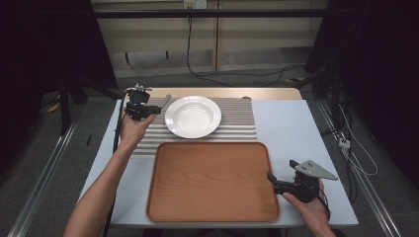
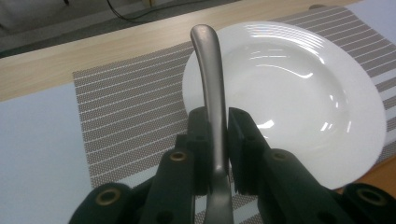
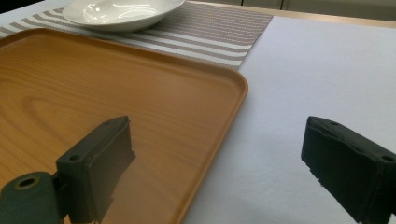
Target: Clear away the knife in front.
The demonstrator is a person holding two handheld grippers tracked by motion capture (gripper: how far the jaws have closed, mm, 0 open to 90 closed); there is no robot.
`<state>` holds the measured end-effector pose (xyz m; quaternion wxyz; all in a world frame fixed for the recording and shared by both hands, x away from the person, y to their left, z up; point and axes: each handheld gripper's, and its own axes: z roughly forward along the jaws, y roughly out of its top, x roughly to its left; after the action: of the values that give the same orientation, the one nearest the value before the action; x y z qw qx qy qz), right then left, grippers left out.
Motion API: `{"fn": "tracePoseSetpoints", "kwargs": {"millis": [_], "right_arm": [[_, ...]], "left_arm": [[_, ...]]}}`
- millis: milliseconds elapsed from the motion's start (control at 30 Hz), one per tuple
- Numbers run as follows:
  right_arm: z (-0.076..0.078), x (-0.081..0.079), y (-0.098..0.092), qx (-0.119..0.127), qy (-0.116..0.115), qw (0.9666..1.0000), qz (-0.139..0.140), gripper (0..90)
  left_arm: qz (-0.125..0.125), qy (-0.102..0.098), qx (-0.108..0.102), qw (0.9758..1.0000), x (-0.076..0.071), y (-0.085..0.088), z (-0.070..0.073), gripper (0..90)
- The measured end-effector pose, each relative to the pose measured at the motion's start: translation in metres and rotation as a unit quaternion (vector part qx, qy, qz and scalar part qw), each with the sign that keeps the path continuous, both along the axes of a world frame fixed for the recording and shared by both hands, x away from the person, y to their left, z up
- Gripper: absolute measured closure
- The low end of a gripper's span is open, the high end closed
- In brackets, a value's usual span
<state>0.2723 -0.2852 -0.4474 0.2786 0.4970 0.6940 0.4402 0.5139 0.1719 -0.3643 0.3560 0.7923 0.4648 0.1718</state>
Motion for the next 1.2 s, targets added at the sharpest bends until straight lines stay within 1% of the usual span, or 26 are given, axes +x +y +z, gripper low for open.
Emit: {"fn": "tracePoseSetpoints", "kwargs": {"millis": [33,167,200,267,300,333,367,433,467,533,633,667,700,733,767,833,867,933,967,1000,1033,1067,1100,1133,1167,1200], "right_arm": [[0.000,0.000,0.000,0.000,0.000,1.0000,0.000,8.5],[0.000,0.000,0.000,0.000,0.000,1.0000,0.000,8.5],[0.000,0.000,0.000,0.000,-0.001,1.0000,0.000,8.5],[0.000,0.000,0.000,0.000,0.000,1.0000,0.000,8.6],[0.000,0.000,0.000,0.000,0.000,1.0000,0.000,8.6],[0.000,0.000,0.000,0.000,0.000,1.0000,0.000,8.6],[0.000,0.000,0.000,0.000,-0.001,1.0000,0.000,8.6],[0.000,0.001,0.000,0.000,-0.001,1.0000,0.000,8.6],[0.000,0.001,0.000,0.000,-0.001,1.0000,0.001,8.6],[0.000,0.001,0.000,0.000,-0.002,1.0000,0.001,8.6],[0.000,0.000,0.001,0.000,-0.002,1.0000,0.001,8.6],[0.001,0.000,0.001,0.000,-0.002,1.0000,0.002,8.6],[0.001,0.000,0.001,0.000,-0.003,1.0000,0.002,8.6],[0.001,0.000,0.001,0.000,-0.003,1.0000,0.002,8.6],[0.001,0.000,0.001,0.000,-0.002,1.0000,0.002,8.6],[0.001,0.000,0.001,-0.001,-0.002,1.0000,0.002,8.6],[0.001,0.000,0.001,-0.001,-0.002,1.0000,0.003,8.6],[0.001,0.000,0.001,-0.002,-0.003,1.0000,0.003,8.6],[0.001,0.000,0.001,-0.002,-0.002,1.0000,0.003,8.6],[0.001,0.000,0.001,-0.002,-0.002,1.0000,0.002,8.6],[0.001,0.000,0.001,-0.001,-0.002,1.0000,0.002,8.6],[0.001,0.000,0.001,-0.002,-0.002,1.0000,0.002,8.6],[0.001,0.000,0.001,-0.002,-0.002,1.0000,0.003,8.6],[0.001,0.000,0.001,-0.002,-0.002,1.0000,0.003,8.6],[0.000,0.001,0.001,-0.002,-0.002,1.0000,0.002,8.6],[0.000,0.000,0.001,-0.002,-0.002,1.0000,0.002,8.6]], "left_arm": [[-0.003,0.001,-0.001,1.0000,-0.002,0.000,0.001,79.9],[-0.010,-0.010,-0.004,0.9999,-0.013,0.000,0.002,79.9],[-0.015,-0.011,-0.003,0.9998,-0.015,0.001,0.003,79.9],[-0.018,-0.015,-0.002,0.9997,-0.020,0.001,0.002,79.8],[-0.017,-0.019,-0.007,0.9997,-0.022,0.000,0.001,79.8],[-0.022,-0.017,-0.003,0.9996,-0.025,0.000,0.002,79.9],[-0.022,-0.018,-0.006,0.9996,-0.027,-0.001,0.001,79.9],[-0.029,-0.021,-0.003,0.9994,-0.032,-0.003,0.002,79.9],[-0.029,-0.021,-0.009,0.9993,-0.035,-0.004,0.002,79.9],[-0.037,-0.023,-0.005,0.9990,-0.040,-0.005,0.002,79.9],[-0.043,-0.024,-0.011,0.9987,-0.048,-0.007,0.001,79.8],[-0.040,-0.026,-0.020,0.9987,-0.051,-0.008,0.001,79.8],[-0.041,-0.033,-0.021,0.9984,-0.055,-0.007,0.000,79.8],[-0.042,-0.030,-0.022,0.9985,-0.056,-0.007,0.000,79.8],[-0.035,-0.028,-0.036,0.9984,-0.058,-0.008,-0.002,79.8],[-0.041,-0.027,-0.032,0.9983,-0.063,-0.009,-0.004,79.8],[-0.041,-0.027,-0.037,0.9981,-0.066,-0.010,-0.005,79.8],[-0.046,-0.026,-0.038,0.9979,-0.071,-0.013,-0.007,79.9],[-0.054,-0.025,-0.032,0.9978,-0.073,-0.013,-0.007,79.8],[-0.053,-0.026,-0.033,0.9977,-0.075,-0.015,-0.008,79.8],[-0.055,-0.022,-0.035,0.9976,-0.077,-0.016,-0.008,79.9],[-0.062,-0.021,-0.028,0.9974,-0.079,-0.016,-0.008,79.8],[-0.059,-0.020,-0.032,0.9975,-0.082,-0.018,-0.008,79.8],[-0.064,-0.019,-0.028,0.9974,-0.084,-0.018,-0.008,79.8],[-0.064,-0.020,-0.032,0.9972,-0.087,-0.020,-0.009,79.8],[-0.070,-0.016,-0.029,0.9970,-0.089,-0.020,-0.009,79.8]]}}
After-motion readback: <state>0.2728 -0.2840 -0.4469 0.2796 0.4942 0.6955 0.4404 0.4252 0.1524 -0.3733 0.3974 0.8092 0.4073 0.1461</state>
